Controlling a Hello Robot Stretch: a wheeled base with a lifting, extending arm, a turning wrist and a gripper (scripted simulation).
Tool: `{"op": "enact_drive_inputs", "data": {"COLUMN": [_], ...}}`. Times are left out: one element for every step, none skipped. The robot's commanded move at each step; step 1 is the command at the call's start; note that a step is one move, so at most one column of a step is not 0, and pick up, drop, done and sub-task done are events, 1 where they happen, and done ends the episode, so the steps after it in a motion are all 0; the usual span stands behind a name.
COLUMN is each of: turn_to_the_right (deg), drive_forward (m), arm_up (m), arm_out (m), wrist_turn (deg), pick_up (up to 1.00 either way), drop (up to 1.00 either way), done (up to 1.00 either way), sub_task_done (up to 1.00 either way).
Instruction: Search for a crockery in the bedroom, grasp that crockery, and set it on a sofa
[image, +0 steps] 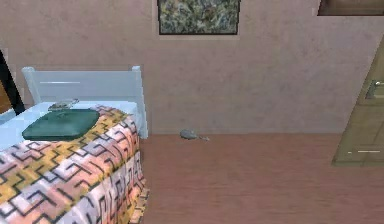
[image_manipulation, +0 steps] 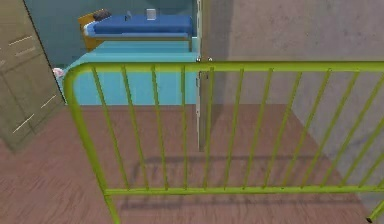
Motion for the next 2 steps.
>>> {"op": "enact_drive_inputs", "data": {"turn_to_the_right": [45.0,42.0], "drive_forward": [0.0,0.0], "arm_up": [0.0,0.0], "arm_out": [0.0,0.0], "wrist_turn": [0.0,0.0], "pick_up": [0.0,0.0], "drop": [0.0,0.0], "done": [0.0,0.0], "sub_task_done": [0.0,0.0]}}
